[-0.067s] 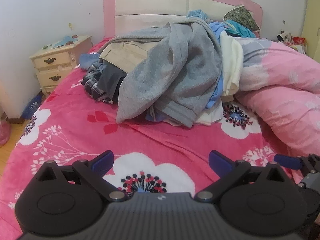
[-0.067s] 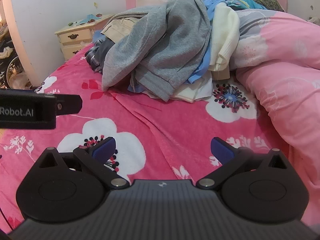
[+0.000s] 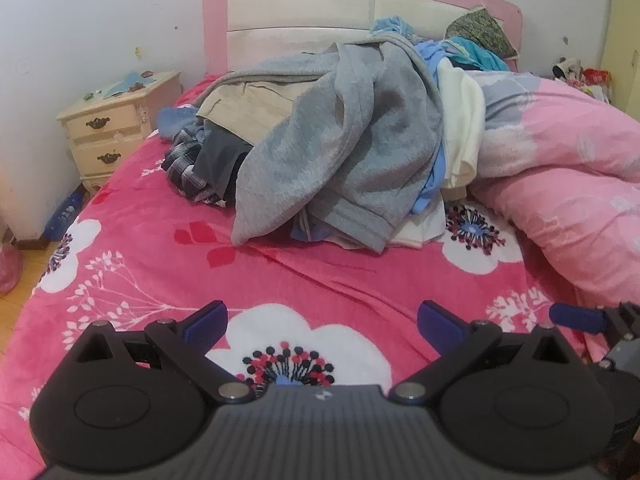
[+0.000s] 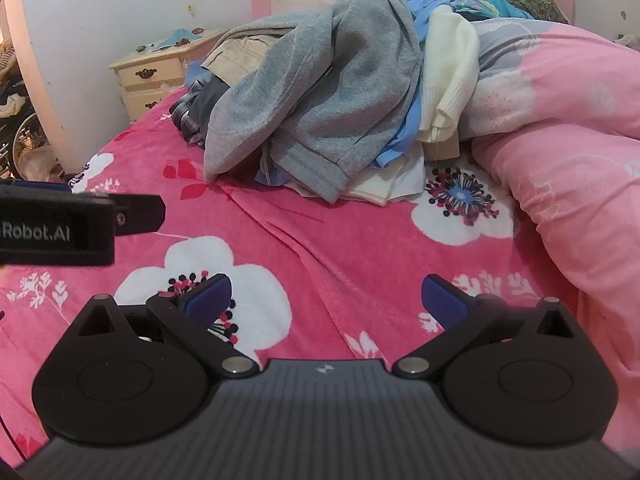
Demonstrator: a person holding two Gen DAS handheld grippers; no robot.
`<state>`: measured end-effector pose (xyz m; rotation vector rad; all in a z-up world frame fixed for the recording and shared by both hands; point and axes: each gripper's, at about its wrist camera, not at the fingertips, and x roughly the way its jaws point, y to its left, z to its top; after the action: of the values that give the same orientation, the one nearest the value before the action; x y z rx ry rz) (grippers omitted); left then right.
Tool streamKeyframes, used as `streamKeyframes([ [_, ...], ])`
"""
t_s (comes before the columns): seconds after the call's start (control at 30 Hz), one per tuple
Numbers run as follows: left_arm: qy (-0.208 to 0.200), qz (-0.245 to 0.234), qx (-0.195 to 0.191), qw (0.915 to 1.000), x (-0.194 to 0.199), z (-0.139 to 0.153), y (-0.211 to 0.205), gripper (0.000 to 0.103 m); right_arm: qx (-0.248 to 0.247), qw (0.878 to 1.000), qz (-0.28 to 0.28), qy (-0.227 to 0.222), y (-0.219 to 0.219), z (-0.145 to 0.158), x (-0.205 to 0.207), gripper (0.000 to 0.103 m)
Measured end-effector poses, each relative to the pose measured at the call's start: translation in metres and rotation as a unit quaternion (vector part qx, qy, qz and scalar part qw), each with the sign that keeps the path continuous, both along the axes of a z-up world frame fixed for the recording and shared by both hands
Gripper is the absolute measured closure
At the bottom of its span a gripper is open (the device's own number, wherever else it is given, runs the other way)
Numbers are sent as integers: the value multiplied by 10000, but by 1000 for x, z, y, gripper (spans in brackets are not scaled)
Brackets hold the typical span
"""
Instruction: Fold clothes
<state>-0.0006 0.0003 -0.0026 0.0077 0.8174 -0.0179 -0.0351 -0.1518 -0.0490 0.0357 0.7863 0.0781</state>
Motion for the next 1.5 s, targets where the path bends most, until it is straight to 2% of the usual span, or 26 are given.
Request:
streamKeyframes([
  [0.23, 140, -9, 70, 9999, 1, -8, 2, 0, -4, 10000, -33, 15, -1, 1, 2, 1],
  [0.4, 30, 24, 339, 9994, 0, -6, -5, 0, -7, 10000, -57, 26, -2, 2, 3, 1],
  [0.47, 24, -4, 322, 9995, -1, -5, -7, 0, -9, 10000, -66, 31, -2, 3, 3, 1],
  [0.67, -5, -13, 208, 9998, -3, -7, -6, 0, -10, 10000, -64, 61, -2, 6, 8, 1],
  [0.97, -34, 495, -429, 9978, -1, -11, 18, 0, 41, 9999, -133, 11, -4, 2, 4, 1],
  [1.07, 123, 610, -493, 9968, 1, -15, 22, 0, 56, 9999, -131, 8, -5, 3, 5, 1],
  [1.5, 59, 692, -829, 9941, -6, -20, 29, 0, 72, 9999, -137, 31, -9, 4, 11, 1],
])
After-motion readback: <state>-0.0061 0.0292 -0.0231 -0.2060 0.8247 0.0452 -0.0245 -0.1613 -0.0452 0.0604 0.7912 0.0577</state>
